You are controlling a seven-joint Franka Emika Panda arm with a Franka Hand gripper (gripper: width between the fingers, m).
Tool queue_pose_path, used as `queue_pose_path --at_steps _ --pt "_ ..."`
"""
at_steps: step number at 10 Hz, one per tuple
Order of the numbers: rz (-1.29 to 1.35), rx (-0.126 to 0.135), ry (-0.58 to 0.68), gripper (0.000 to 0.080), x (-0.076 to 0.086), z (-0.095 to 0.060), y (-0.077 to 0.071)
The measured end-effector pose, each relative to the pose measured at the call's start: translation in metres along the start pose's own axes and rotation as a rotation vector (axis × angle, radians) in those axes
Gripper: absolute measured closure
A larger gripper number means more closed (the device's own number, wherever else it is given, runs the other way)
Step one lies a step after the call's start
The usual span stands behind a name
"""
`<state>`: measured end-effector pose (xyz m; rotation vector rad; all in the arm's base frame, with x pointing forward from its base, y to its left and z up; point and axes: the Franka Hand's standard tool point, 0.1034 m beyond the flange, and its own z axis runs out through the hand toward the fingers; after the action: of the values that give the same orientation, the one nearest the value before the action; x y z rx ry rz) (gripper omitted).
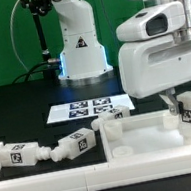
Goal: Assemble one leg
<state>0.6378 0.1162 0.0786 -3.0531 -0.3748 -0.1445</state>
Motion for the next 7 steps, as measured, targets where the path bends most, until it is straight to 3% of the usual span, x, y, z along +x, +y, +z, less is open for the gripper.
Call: queue_pose_path --at_steps 1,4,7 --pt "0.078 -0.002 0.0 0.0508 -0.0001 -0.0001 0.0016" --pt "0.358 -0.006 0.001 0.0508 -0.0003 0.0 0.0035" --pt "0.909 -0.011 -0.018 0.0509 -0.0015 -0.0007 0.0011"
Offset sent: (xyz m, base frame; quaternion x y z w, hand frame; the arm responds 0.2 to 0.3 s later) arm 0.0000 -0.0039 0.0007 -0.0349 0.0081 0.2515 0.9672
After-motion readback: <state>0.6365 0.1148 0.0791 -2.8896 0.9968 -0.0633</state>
